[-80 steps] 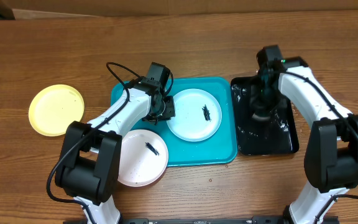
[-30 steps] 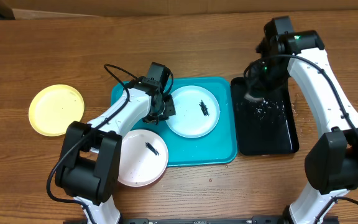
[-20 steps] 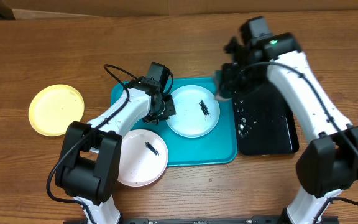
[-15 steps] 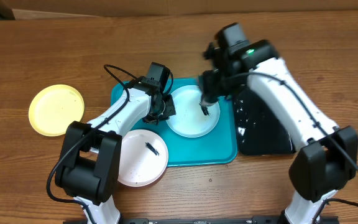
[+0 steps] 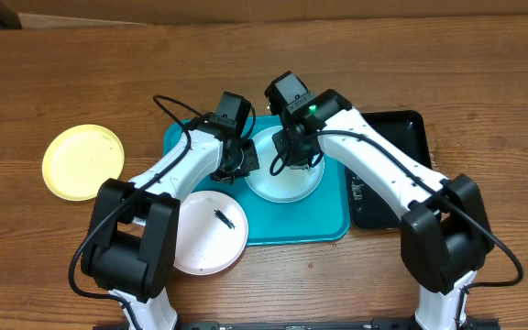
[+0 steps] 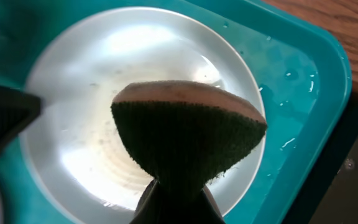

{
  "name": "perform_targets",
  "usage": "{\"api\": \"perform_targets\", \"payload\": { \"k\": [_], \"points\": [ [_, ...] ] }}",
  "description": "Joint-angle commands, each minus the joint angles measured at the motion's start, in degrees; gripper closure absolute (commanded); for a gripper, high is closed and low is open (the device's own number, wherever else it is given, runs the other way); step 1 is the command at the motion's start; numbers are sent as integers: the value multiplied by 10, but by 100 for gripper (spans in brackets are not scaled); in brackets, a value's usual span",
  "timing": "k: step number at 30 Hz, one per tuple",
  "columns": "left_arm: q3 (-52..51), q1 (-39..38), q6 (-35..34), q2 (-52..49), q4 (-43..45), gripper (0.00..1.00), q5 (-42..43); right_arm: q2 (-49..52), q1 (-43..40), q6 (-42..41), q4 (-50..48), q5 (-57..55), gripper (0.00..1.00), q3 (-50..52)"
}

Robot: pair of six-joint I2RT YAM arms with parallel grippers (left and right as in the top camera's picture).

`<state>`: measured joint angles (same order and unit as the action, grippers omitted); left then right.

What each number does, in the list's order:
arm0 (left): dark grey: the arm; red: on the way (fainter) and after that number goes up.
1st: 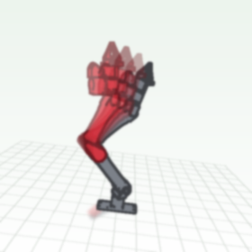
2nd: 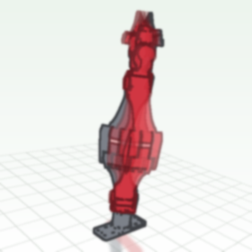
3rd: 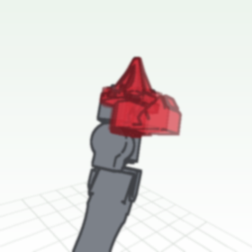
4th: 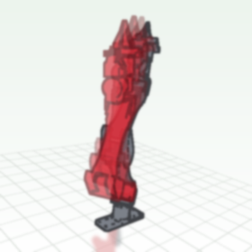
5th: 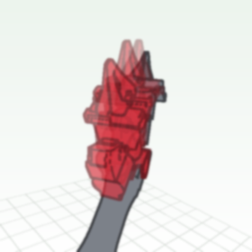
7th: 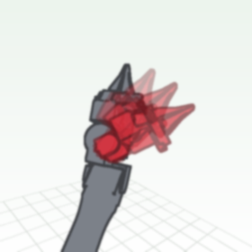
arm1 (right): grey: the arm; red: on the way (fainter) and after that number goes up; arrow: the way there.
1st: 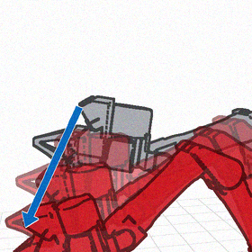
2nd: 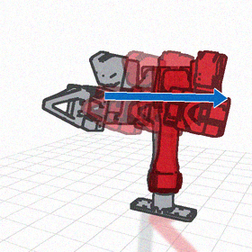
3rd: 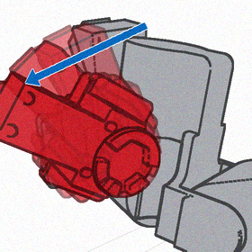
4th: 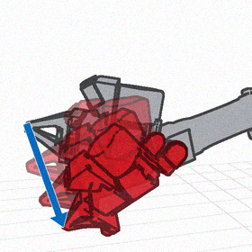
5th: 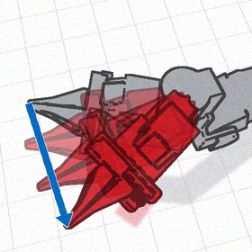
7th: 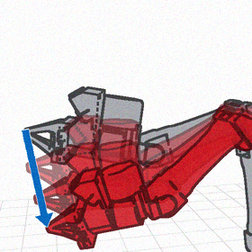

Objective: Clean dirty plates on tray and stack at the side
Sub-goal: 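Scrub the light blue plate with the sponge in the right gripper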

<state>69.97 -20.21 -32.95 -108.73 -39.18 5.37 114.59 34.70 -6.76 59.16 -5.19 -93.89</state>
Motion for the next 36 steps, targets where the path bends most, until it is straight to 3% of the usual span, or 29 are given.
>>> {"api": "perform_targets", "payload": {
  "k": [1, 5, 19, 36],
  "points": [
    [-4, 3, -9, 12, -2, 96, 2, 14, -1, -10, -4, -42, 96, 3],
    [-4, 3, -9, 12, -2, 96, 2, 33, -2, -51, -4, -68, 96, 6],
    [-4, 3, -2, 12, -7, 96, 1, 52, -31, -70, -44, -65, 96, 38],
    [-4, 3, 4, 12, -11, 96, 0, 52, -47, -68, -145, 33, 96, 137]
  ]
}}
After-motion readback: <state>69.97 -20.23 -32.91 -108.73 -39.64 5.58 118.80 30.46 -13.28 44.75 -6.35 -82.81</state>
